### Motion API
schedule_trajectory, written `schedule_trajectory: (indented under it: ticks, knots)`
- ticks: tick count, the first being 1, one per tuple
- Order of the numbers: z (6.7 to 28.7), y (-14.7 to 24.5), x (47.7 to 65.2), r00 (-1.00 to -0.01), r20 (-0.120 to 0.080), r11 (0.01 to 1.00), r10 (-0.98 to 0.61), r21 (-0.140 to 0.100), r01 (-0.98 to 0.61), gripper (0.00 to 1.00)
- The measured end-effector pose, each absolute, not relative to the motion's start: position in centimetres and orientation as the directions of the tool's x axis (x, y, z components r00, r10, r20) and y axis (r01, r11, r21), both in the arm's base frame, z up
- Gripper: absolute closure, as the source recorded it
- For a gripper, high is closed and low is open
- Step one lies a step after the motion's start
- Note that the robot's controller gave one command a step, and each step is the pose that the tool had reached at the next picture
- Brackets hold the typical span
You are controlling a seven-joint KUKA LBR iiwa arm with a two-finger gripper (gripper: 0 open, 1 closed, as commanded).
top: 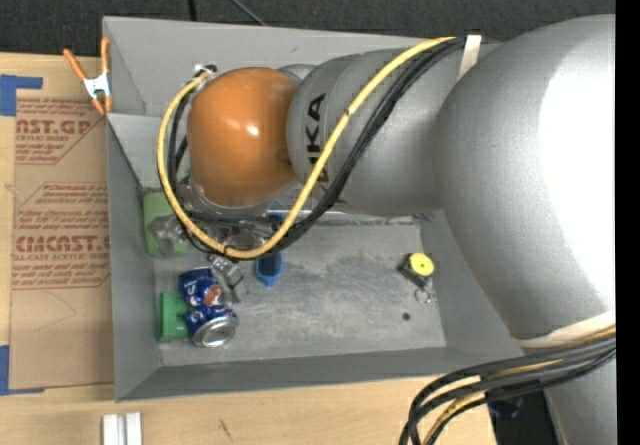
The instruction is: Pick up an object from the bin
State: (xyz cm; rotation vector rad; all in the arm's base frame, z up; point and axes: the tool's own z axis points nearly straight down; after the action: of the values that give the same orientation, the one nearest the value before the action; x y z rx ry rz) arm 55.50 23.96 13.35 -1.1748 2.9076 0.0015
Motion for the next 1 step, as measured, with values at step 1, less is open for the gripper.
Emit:
schedule_trajectory:
  ticks: [1]
  knots:
    - [7.21, 22.62, 50.16, -0.527, -0.007, 0.527, -0.850, -0.002, -0.850, 0.00]
